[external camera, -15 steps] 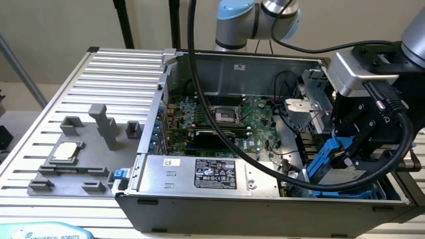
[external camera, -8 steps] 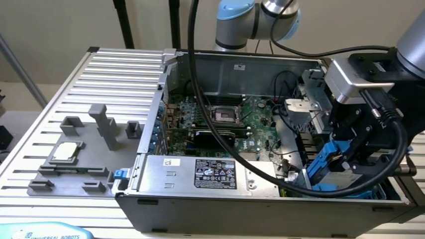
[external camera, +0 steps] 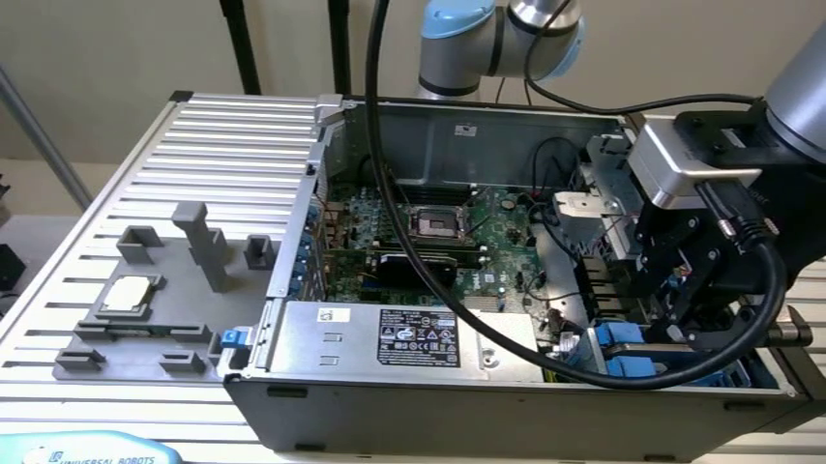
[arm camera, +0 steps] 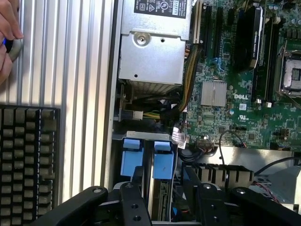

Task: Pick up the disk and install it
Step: 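Insert the disk into the insertion slot, then insert the first disk wire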

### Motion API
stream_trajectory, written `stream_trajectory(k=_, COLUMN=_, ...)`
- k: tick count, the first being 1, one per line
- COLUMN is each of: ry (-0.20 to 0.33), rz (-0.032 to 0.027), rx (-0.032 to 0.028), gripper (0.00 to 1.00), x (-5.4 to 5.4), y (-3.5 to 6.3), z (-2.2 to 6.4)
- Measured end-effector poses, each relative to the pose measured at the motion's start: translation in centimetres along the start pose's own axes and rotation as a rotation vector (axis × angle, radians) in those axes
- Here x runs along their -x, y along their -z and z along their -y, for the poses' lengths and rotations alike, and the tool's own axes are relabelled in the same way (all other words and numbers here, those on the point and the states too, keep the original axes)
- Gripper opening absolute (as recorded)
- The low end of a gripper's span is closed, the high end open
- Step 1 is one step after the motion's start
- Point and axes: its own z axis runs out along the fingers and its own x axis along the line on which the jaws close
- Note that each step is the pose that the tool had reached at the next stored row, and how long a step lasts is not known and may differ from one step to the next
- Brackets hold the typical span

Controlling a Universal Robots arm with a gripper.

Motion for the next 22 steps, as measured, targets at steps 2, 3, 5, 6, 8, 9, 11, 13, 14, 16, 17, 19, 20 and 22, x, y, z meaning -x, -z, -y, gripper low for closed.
stream_trajectory(k=2, ry=0.0, rz=0.0002, rx=0.0, gripper=0.47, x=0.0, y=-0.01, z=0.05)
stream_trajectory(k=3, ry=0.0, rz=0.0001, rx=0.0001, gripper=0.47, x=0.0, y=0.01, z=0.1)
stream_trajectory(k=5, ry=0.0, rz=0.0007, rx=0.0, gripper=0.47, x=0.0, y=0.07, z=0.29)
stream_trajectory(k=6, ry=0.0, rz=0.001, rx=0.0, gripper=0.47, x=0.0, y=0.09, z=0.38)
stream_trajectory(k=8, ry=0.0, rz=0.0014, rx=0.0, gripper=0.47, x=0.0, y=0.11, z=0.51)
stream_trajectory(k=9, ry=0.0, rz=0.0015, rx=0.0, gripper=0.47, x=0.0, y=0.15, z=0.58)
stream_trajectory(k=11, ry=0.0, rz=0.002, rx=-0.0001, gripper=0.47, x=0.0, y=0.25, z=0.76)
stream_trajectory(k=13, ry=0.0, rz=0.0025, rx=-0.0001, gripper=0.47, x=0.0, y=0.32, z=0.94)
stream_trajectory(k=14, ry=0.0, rz=0.003, rx=-0.0001, gripper=0.47, x=0.0, y=0.34, z=1.04)
stream_trajectory(k=16, ry=0.001, rz=0.0039, rx=-0.0001, gripper=0.47, x=0.0, y=0.39, z=1.22)
stream_trajectory(k=17, ry=0.001, rz=0.0041, rx=-0.0001, gripper=0.47, x=0.0, y=0.39, z=1.25)
stream_trajectory(k=19, ry=0.001, rz=0.0041, rx=-0.0002, gripper=0.47, x=0.0, y=0.39, z=1.26)
stream_trajectory(k=20, ry=0.001, rz=0.0041, rx=-0.0002, gripper=0.47, x=0.0, y=0.39, z=1.27)
stream_trajectory(k=22, ry=0.001, rz=0.0041, rx=-0.0002, gripper=0.47, x=0.0, y=0.39, z=1.27)
